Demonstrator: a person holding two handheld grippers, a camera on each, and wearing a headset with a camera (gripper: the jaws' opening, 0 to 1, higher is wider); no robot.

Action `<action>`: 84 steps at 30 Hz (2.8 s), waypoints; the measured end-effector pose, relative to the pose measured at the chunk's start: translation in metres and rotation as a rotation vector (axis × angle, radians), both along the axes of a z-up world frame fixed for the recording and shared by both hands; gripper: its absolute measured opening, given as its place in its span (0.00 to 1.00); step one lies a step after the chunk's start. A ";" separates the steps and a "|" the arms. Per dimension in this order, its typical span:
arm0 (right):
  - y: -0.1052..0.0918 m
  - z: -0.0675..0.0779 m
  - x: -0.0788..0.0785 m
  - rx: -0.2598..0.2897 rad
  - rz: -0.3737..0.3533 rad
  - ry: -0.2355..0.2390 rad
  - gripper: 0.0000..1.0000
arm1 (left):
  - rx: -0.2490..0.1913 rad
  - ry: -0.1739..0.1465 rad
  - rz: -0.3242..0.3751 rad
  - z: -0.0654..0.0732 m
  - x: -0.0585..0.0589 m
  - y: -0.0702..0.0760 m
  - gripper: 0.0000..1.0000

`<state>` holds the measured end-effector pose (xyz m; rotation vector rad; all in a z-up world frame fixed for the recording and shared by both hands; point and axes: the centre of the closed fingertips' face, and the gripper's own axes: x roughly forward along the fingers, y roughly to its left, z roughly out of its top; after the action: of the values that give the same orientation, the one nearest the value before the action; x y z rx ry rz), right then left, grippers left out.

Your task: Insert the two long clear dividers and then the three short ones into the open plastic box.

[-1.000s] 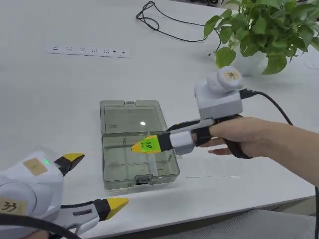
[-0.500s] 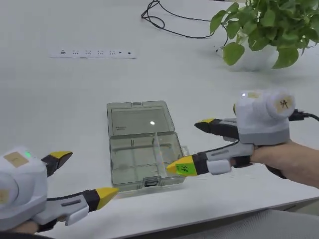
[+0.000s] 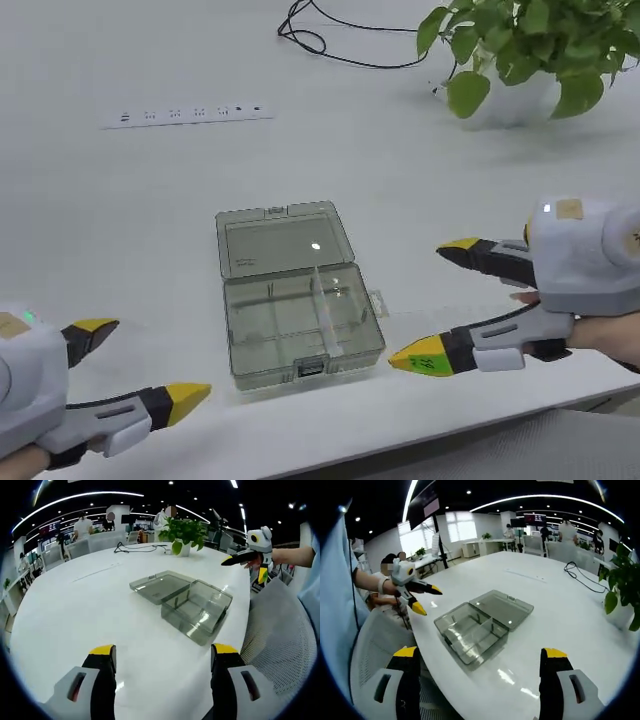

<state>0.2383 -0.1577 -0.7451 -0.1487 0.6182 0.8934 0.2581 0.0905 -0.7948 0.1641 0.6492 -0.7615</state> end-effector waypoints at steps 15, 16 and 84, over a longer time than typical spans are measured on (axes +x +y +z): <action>-0.015 0.004 -0.007 0.041 -0.062 0.002 1.00 | 0.313 0.276 0.093 -0.037 0.008 0.076 0.65; -0.015 0.004 -0.007 0.044 -0.064 0.004 1.00 | 0.327 0.296 0.102 -0.039 0.007 0.079 0.64; 0.014 0.000 0.007 0.134 -0.137 0.083 0.99 | 0.096 0.246 0.150 0.022 0.033 0.012 0.30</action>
<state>0.2451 -0.1441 -0.7450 0.0511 0.6354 0.8087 0.2906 0.1020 -0.7730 0.1084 0.9224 -0.6106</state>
